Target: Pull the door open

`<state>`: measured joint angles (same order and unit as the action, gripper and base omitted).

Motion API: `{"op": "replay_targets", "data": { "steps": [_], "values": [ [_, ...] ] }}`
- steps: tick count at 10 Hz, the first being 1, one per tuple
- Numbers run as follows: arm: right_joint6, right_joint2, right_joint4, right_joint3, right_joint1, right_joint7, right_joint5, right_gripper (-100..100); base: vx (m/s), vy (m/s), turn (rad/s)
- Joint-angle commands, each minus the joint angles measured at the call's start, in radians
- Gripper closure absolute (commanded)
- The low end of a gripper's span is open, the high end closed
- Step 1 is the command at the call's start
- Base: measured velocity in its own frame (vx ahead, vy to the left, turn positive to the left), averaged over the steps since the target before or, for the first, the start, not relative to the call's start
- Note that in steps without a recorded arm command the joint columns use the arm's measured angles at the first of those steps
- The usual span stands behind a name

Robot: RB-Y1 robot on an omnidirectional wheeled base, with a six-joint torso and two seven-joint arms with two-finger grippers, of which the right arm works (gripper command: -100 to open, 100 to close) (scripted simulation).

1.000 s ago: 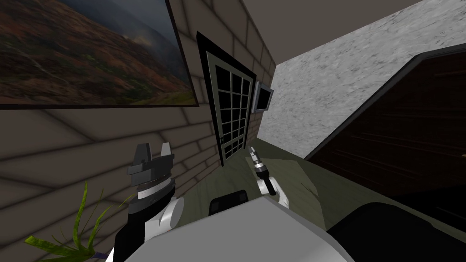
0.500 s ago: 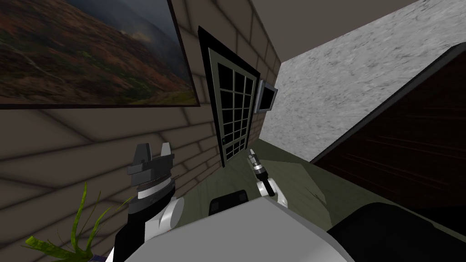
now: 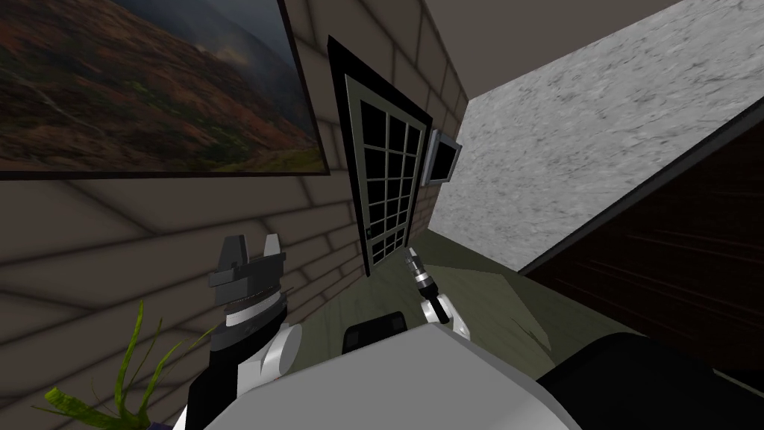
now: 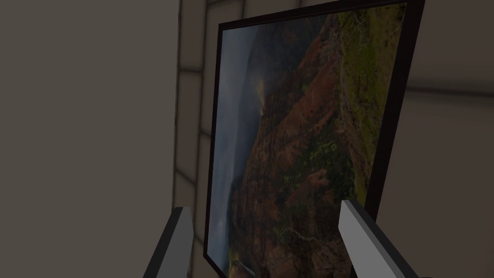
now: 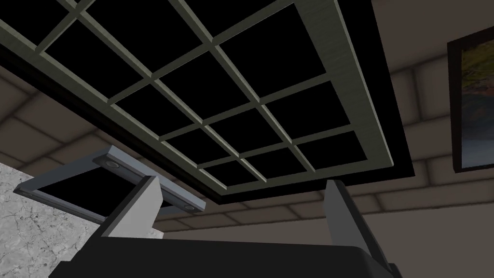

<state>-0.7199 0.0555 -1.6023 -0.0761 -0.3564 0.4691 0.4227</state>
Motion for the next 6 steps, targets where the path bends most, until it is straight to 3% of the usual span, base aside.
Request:
{"op": "replay_targets", "data": {
  "steps": [1,6],
  "values": [
    [-0.017,-0.002,0.038,-0.005,0.007,0.035,0.019,-100,0.077,-0.006,0.056],
    [-0.055,-0.008,0.138,-0.018,0.028,0.129,0.078,-100,0.069,-0.003,0.055]
  ]
}}
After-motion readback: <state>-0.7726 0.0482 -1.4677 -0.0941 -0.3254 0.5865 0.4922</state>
